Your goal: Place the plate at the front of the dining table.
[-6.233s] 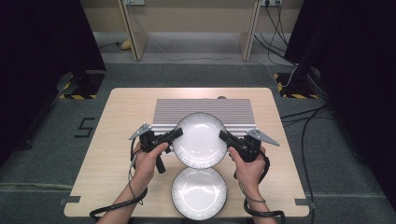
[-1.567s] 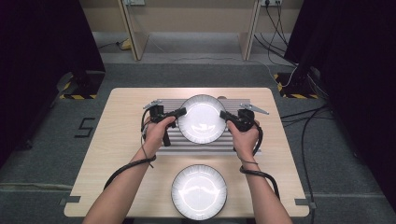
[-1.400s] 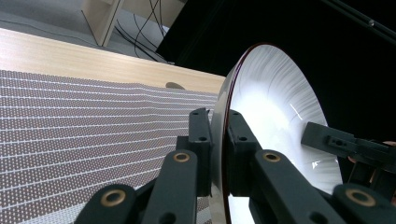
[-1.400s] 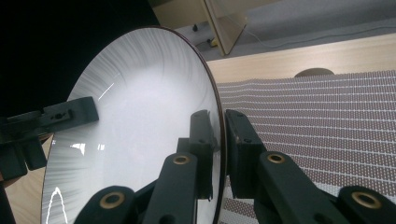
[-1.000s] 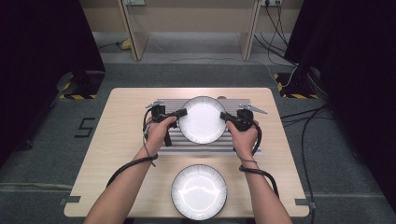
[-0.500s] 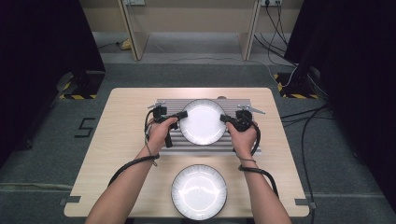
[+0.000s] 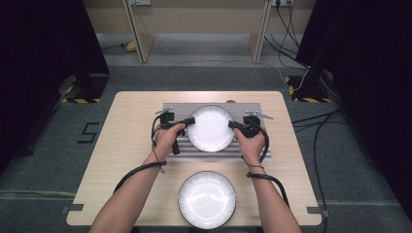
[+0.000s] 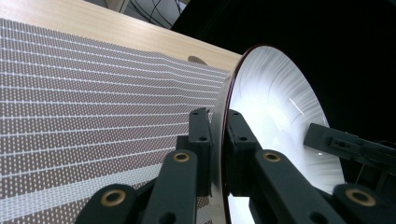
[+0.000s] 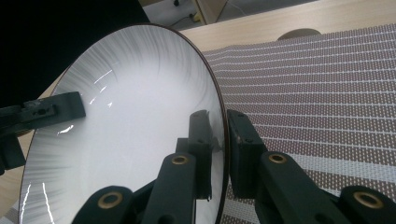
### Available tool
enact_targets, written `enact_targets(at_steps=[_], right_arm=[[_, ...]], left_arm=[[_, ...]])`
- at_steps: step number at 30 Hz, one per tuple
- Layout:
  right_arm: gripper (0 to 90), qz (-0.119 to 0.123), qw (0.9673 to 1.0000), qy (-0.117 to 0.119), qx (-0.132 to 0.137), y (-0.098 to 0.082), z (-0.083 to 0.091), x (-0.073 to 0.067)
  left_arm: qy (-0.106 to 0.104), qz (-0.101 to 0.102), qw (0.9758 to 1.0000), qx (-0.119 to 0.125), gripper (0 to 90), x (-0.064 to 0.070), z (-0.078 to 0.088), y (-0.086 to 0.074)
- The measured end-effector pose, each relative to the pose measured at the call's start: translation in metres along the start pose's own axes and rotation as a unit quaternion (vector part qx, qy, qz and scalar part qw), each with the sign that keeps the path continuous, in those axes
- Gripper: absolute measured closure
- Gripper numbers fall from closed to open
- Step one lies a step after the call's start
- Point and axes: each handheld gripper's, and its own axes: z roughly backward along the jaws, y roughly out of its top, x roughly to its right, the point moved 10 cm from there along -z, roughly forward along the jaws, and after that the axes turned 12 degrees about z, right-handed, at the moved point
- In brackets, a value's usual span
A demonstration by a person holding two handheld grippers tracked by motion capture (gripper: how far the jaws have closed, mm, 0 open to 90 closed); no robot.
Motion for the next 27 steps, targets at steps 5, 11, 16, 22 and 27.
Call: enact_targets(at_steps=[5,11,16,22,27], right_arm=[[81.7,-0.006,1.0,-0.001,-0.006,-0.004,-0.003,0.002],[81.9,-0.011,0.9999,-0.004,-0.009,-0.005,-0.005,0.005],[81.9,-0.016,0.9997,-0.008,-0.013,-0.008,-0.007,0.006],[82.6,-0.022,0.9996,-0.01,-0.016,-0.011,-0.01,0.008],[82.4,-0.024,0.9994,-0.012,-0.021,-0.014,-0.012,0.008]], left_arm=[[0.004,0.005,1.0,-0.002,82.6,-0.003,-0.003,-0.002],[0.011,0.009,0.9999,-0.006,82.4,-0.006,-0.006,-0.004],[0.018,0.011,0.9997,-0.01,82.0,-0.009,-0.009,-0.006],[0.026,0.02,0.9994,-0.012,81.4,-0.014,-0.012,-0.009],[0.033,0.018,0.9992,-0.012,81.3,-0.016,-0.013,-0.01]])
